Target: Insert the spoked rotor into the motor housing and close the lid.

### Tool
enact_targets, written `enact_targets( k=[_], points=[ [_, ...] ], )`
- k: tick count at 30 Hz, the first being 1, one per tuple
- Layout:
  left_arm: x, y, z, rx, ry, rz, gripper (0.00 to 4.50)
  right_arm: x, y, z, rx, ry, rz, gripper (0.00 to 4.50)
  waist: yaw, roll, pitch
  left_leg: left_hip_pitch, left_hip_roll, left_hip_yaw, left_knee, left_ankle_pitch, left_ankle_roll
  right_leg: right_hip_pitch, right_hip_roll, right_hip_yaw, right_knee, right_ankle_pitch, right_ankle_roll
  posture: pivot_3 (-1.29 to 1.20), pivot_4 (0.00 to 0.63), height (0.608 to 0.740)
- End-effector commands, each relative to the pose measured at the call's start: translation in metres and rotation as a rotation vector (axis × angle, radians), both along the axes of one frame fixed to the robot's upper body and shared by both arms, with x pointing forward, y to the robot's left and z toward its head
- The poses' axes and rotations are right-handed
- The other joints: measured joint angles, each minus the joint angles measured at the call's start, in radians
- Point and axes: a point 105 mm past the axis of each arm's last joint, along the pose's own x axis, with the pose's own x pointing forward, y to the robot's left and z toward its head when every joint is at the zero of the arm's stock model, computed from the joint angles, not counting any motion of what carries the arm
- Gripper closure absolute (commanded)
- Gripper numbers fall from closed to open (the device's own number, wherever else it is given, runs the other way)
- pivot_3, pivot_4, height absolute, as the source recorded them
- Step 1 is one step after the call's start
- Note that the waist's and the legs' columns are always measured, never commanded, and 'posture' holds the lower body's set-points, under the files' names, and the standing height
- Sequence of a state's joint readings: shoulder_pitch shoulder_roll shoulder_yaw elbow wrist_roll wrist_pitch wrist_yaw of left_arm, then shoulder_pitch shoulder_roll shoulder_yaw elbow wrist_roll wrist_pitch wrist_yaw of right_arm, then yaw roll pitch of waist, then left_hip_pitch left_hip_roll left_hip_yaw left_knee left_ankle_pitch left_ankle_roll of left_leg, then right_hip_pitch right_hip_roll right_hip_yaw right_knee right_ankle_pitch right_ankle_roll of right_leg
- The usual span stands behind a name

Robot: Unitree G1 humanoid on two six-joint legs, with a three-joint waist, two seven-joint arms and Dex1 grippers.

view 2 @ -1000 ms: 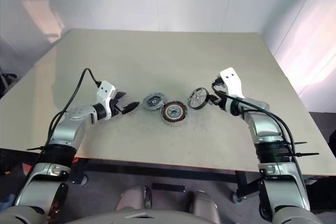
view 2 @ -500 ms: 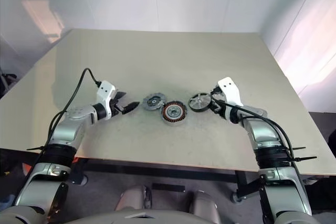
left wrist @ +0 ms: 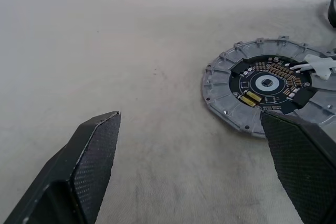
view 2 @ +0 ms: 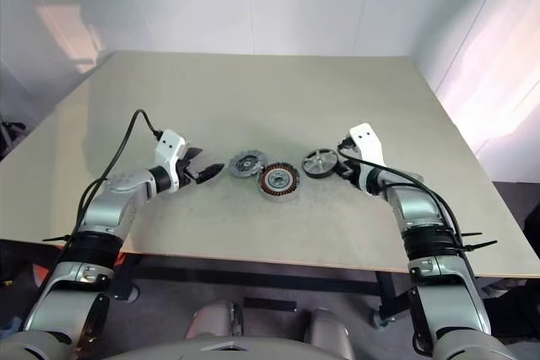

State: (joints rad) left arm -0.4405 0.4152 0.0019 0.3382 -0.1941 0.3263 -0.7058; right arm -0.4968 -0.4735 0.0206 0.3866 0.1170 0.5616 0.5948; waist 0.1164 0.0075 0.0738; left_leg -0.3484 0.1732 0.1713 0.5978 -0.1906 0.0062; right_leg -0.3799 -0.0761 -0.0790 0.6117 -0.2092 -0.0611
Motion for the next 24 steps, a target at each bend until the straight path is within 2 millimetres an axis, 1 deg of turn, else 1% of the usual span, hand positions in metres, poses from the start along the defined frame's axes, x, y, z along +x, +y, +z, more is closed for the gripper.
enact_targets(
  k=[1, 2, 3, 7, 10, 12, 14, 15, 17, 18, 19, 21, 23, 24],
  points=[
    [0.003, 0.004, 0.018, 0.003, -0.061, 0.006, 0.00, 0.001, -0.005, -0.007, -0.012, 0.028, -0.034, 3.39, -0.004, 0.000, 0.000, 0.000, 0.000, 0.000, 0.000, 0.000, 0.000, 0.002, 0.000, -0.001, -0.002, 0.000, 0.000, 0.00, 0.000, 0.740],
    [0.003, 0.004, 0.018, 0.003, -0.061, 0.007, 0.00, 0.001, -0.006, -0.007, -0.020, 0.026, -0.035, 3.71, -0.007, 0.000, 0.000, 0.001, 0.000, 0.000, 0.000, 0.000, 0.000, 0.003, 0.000, -0.001, -0.004, 0.000, 0.000, 0.00, 0.000, 0.740],
    [0.004, 0.005, 0.018, 0.004, -0.061, 0.008, 0.00, 0.001, -0.007, -0.007, -0.028, 0.023, -0.033, 3.85, -0.008, 0.000, 0.000, 0.001, 0.000, 0.000, 0.000, 0.000, 0.000, 0.005, 0.000, -0.001, -0.005, 0.000, 0.000, 0.00, 0.000, 0.740],
    [0.004, 0.004, 0.018, 0.004, -0.059, 0.008, 0.00, 0.003, -0.010, -0.003, -0.042, 0.009, -0.042, 3.85, -0.012, -0.001, 0.000, 0.003, -0.001, 0.000, 0.000, 0.000, 0.001, 0.008, 0.000, -0.001, -0.006, 0.000, 0.000, 0.00, 0.000, 0.740],
    [0.004, 0.004, 0.017, 0.003, -0.058, 0.006, 0.00, 0.007, -0.020, 0.002, -0.060, -0.006, -0.096, 3.85, -0.013, -0.001, 0.000, 0.003, 0.000, 0.000, -0.001, -0.001, 0.001, 0.008, 0.000, -0.001, -0.006, 0.000, 0.000, 0.00, 0.000, 0.740],
    [0.003, 0.003, 0.017, 0.001, -0.058, 0.005, 0.00, 0.013, -0.037, 0.006, -0.086, -0.023, -0.179, 3.85, -0.013, -0.001, 0.000, 0.003, -0.001, 0.000, -0.001, -0.001, 0.001, 0.008, 0.000, -0.001, -0.006, 0.000, 0.000, 0.00, 0.000, 0.740],
    [0.003, 0.002, 0.017, 0.000, -0.057, 0.004, 0.00, 0.019, -0.058, 0.012, -0.116, -0.047, -0.290, 3.85, -0.013, 0.000, 0.000, 0.003, -0.001, 0.000, -0.001, 0.000, 0.001, 0.008, -0.001, -0.001, -0.006, 0.000, 0.000, 0.00, 0.000, 0.740],
    [0.003, 0.002, 0.017, 0.000, -0.056, 0.003, 0.00, 0.023, -0.073, 0.019, -0.141, -0.070, -0.365, 3.85, -0.012, 0.000, 0.000, 0.003, -0.001, 0.000, 0.000, -0.001, 0.001, 0.008, -0.001, -0.001, -0.006, 0.000, 0.000, 0.00, 0.000, 0.740],
    [0.003, 0.001, 0.016, -0.001, -0.055, 0.002, 0.00, 0.028, -0.097, 0.032, -0.177, -0.118, -0.481, 3.85, -0.010, 0.000, 0.000, 0.002, -0.002, 0.000, 0.000, 0.000, 0.001, 0.008, -0.002, -0.001, -0.006, 0.000, 0.000, 0.00, 0.000, 0.740],
    [0.003, 0.001, 0.016, -0.001, -0.055, 0.001, 0.00, 0.030, -0.104, 0.038, -0.184, -0.140, -0.518, 3.85, -0.010, 0.000, 0.000, 0.000, -0.003, 0.000, 0.000, 0.000, 0.001, 0.007, -0.003, -0.001, -0.006, 0.000, 0.000, 0.00, 0.000, 0.740],
    [0.003, 0.001, 0.016, -0.001, -0.055, 0.001, 0.00, 0.032, -0.107, 0.045, -0.178, -0.166, -0.534, 3.85, -0.010, 0.000, 0.000, -0.001, -0.003, 0.001, 0.000, 0.000, 0.001, 0.007, -0.003, -0.001, -0.006, 0.000, 0.000, 0.00, 0.000, 0.740],
    [0.003, 0.001, 0.016, -0.001, -0.054, 0.000, 0.00, 0.038, -0.096, 0.060, -0.112, -0.223, -0.490, 3.85, -0.017, 0.000, 0.000, -0.002, -0.002, 0.002, -0.001, -0.001, 0.002, 0.005, -0.003, -0.001, -0.006, 0.000, 0.000, 0.00, 0.000, 0.740],
    [0.003, 0.001, 0.016, -0.002, -0.053, -0.001, 0.00, 0.041, -0.065, 0.079, -0.006, -0.279, -0.336, 3.85, -0.029, 0.000, 0.000, -0.003, -0.001, 0.002, -0.001, -0.002, 0.003, 0.003, -0.002, -0.001, -0.004, 0.000, 0.000, 0.00, 0.000, 0.740],
    [0.003, 0.000, 0.016, -0.002, -0.053, -0.002, 0.00, 0.038, -0.045, 0.086, 0.035, -0.296, -0.236, 3.85, -0.034, 0.000, 0.000, -0.005, 0.000, 0.003, -0.002, -0.002, 0.003, -0.001, -0.002, -0.001, -0.003, 0.001, 0.000, 0.00, 0.000, 0.740]
  ],
)
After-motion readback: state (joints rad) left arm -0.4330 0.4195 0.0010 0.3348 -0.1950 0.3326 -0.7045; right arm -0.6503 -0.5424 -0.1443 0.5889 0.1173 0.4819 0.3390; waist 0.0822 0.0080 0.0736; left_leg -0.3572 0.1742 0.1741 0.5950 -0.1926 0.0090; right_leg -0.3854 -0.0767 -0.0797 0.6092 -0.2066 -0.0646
